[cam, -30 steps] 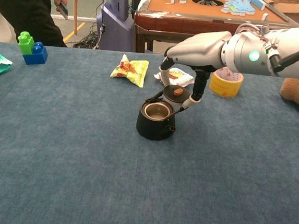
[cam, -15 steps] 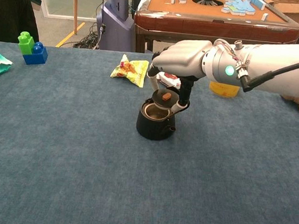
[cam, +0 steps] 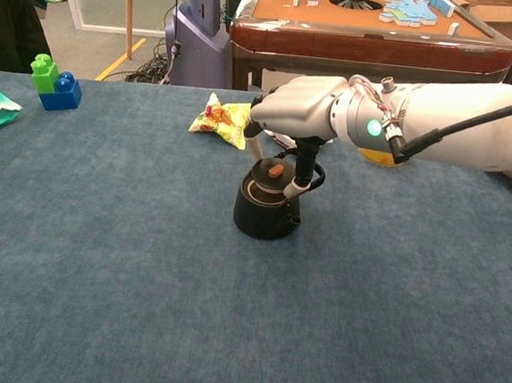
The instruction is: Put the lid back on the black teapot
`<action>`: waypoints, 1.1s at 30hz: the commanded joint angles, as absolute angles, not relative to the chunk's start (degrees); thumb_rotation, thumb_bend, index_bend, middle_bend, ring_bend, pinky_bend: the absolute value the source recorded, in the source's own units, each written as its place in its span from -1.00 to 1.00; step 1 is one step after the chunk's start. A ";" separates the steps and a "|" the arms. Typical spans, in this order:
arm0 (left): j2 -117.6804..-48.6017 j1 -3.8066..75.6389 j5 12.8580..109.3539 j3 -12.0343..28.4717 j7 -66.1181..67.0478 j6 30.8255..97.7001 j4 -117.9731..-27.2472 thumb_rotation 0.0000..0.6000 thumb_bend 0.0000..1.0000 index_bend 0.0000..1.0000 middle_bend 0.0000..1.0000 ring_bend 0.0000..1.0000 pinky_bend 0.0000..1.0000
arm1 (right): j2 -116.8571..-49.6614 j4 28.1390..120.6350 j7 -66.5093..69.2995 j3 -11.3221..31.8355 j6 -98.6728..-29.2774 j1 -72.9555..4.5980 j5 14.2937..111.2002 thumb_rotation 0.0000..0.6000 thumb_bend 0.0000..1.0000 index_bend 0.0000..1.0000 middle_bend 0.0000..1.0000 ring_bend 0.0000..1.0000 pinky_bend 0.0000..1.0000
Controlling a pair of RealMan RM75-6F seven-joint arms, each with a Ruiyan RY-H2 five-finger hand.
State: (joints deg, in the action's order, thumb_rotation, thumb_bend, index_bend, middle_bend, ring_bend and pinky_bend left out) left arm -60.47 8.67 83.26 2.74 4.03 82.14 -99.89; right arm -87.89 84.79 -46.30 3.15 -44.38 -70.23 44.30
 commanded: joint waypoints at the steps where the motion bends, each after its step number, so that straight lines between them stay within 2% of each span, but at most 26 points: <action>1: -60.48 8.65 83.28 2.77 3.81 82.08 -99.72 1.00 -0.29 -0.78 -0.97 -1.00 -1.00 | -88.01 84.72 -46.73 2.94 -44.20 -70.67 43.61 1.00 -0.33 -0.34 -0.68 -1.00 -1.00; 10: -60.60 8.55 83.47 2.88 3.29 82.13 -99.27 1.00 -0.29 -0.78 -0.97 -1.00 -1.00 | -87.84 85.14 -47.59 2.59 -44.08 -72.11 40.91 1.00 -0.33 -0.63 -0.72 -1.00 -1.00; 16: -60.21 8.45 83.16 3.13 2.87 82.19 -99.02 1.00 -0.29 -0.78 -0.97 -1.00 -1.00 | -82.80 90.56 -43.34 4.30 -47.49 -69.98 43.29 1.00 -0.33 -0.68 -0.72 -1.00 -1.00; 25: -59.96 8.73 82.31 4.27 2.71 82.42 -98.74 1.00 -0.29 -0.78 -0.97 -1.00 -1.00 | -71.25 102.29 -39.84 2.86 -60.77 -60.76 49.21 1.00 -0.33 -0.68 -0.64 -1.00 -1.00; 33: -60.50 9.01 81.81 4.95 4.31 82.72 -98.38 1.00 -0.29 -0.78 -0.97 -1.00 -1.00 | -64.10 106.92 -36.51 -1.91 -74.50 -48.23 56.78 1.00 -0.33 -0.68 -0.60 -1.00 -1.00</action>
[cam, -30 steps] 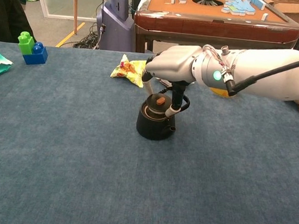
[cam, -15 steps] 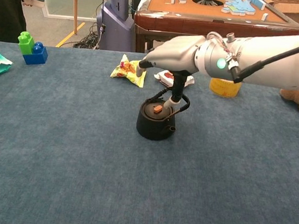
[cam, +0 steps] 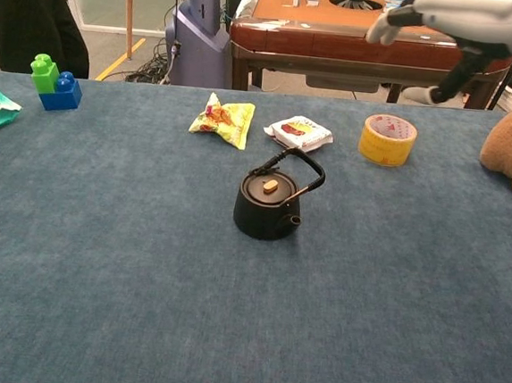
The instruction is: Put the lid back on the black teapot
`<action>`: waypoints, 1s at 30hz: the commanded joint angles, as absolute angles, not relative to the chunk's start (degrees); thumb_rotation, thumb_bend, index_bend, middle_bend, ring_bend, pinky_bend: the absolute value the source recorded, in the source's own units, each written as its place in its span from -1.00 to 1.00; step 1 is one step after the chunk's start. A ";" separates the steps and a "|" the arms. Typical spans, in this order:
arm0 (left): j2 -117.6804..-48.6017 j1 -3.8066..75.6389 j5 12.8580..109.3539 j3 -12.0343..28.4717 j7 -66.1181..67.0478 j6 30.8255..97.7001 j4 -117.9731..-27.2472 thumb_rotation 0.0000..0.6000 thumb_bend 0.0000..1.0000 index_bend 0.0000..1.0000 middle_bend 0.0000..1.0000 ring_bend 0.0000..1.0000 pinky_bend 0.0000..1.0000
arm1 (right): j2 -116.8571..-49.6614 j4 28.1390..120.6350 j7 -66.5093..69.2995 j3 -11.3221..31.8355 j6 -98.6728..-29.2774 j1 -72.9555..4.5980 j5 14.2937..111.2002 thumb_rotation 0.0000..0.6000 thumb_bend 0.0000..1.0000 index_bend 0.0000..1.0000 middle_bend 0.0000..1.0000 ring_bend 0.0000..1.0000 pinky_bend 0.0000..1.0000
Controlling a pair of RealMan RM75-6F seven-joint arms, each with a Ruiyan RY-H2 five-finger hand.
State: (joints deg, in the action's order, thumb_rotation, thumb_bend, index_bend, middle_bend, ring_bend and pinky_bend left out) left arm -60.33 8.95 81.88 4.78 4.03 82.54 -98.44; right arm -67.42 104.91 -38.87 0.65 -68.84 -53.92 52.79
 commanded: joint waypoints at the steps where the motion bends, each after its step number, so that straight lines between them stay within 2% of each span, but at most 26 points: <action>1: -60.57 9.00 81.84 5.01 4.40 82.84 -98.36 1.00 -0.29 -0.78 -0.97 -1.00 -1.00 | -63.47 106.86 -35.79 -2.49 -76.08 -46.62 57.89 1.00 -0.33 -0.68 -0.60 -1.00 -1.00; 6: -60.72 8.91 81.84 5.10 4.88 83.16 -98.35 1.00 -0.29 -0.78 -0.97 -1.00 -1.00 | -60.44 105.63 -31.30 -5.36 -83.87 -37.59 62.69 1.00 -0.33 -0.68 -0.60 -1.00 -1.00; 18: -60.99 8.21 83.09 4.46 6.51 84.41 -99.67 1.00 -0.29 -0.78 -0.97 -1.00 -1.00 | -56.92 102.54 -22.05 -10.36 -91.57 -22.05 72.54 1.00 -0.33 -0.68 -0.59 -1.00 -1.00; 30: -61.36 6.59 84.49 3.39 6.31 86.34 -99.77 1.00 -0.29 -0.78 -0.97 -1.00 -1.00 | -56.11 102.08 -20.33 -8.17 -92.30 -16.35 77.42 1.00 -0.33 -0.68 -0.60 -1.00 -1.00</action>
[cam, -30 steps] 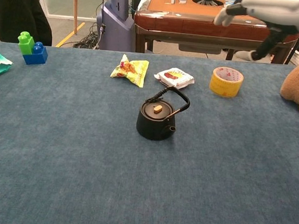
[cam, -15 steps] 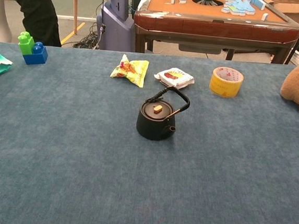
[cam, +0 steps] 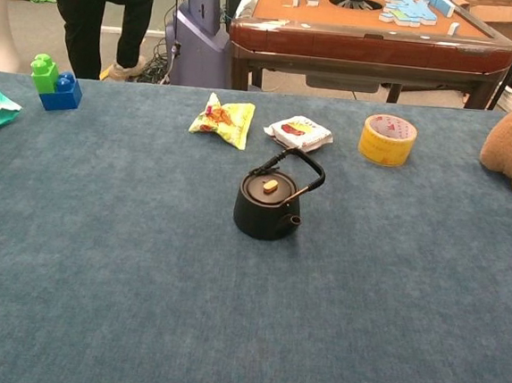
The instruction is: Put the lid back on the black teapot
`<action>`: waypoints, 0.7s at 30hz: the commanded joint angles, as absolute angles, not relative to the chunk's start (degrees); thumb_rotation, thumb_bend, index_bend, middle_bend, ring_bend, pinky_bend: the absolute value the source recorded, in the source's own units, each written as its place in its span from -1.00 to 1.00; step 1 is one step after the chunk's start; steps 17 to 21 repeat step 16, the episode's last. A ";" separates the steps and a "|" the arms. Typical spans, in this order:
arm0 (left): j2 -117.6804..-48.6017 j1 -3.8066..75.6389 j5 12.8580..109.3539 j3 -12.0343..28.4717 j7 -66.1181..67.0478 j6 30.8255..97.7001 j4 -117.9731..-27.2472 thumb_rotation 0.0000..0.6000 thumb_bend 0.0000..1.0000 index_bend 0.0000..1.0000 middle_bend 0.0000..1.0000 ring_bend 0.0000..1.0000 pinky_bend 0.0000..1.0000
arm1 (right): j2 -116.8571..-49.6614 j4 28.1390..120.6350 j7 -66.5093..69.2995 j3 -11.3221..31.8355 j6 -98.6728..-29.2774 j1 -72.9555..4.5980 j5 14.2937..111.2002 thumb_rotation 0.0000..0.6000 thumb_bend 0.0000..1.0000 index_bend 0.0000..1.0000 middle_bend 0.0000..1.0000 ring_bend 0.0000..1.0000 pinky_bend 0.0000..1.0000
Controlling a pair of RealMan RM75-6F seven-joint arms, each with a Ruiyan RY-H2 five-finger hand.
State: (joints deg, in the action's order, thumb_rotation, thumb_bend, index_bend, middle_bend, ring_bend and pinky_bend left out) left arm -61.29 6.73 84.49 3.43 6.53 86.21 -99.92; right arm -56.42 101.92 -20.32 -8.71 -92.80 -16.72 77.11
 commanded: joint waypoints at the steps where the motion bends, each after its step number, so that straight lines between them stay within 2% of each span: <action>1: -61.40 6.52 84.44 3.42 6.12 86.42 -99.65 1.00 -0.29 -0.78 -0.97 -1.00 -1.00 | -55.98 102.05 -20.24 -7.88 -91.98 -16.23 77.53 1.00 -0.33 -0.68 -0.60 -1.00 -1.00; 14: -61.35 5.73 84.45 3.10 4.38 86.51 -98.36 1.00 -0.28 -0.78 -0.97 -1.00 -1.00 | -54.87 103.15 -20.83 -4.93 -89.41 -14.16 80.49 1.00 -0.33 -0.68 -0.60 -1.00 -1.00; 21: -61.44 5.72 84.52 3.12 4.27 86.50 -98.15 1.00 -0.29 -0.78 -0.97 -1.00 -1.00 | -54.62 103.48 -20.78 -4.69 -89.17 -13.80 80.81 1.00 -0.33 -0.68 -0.60 -1.00 -1.00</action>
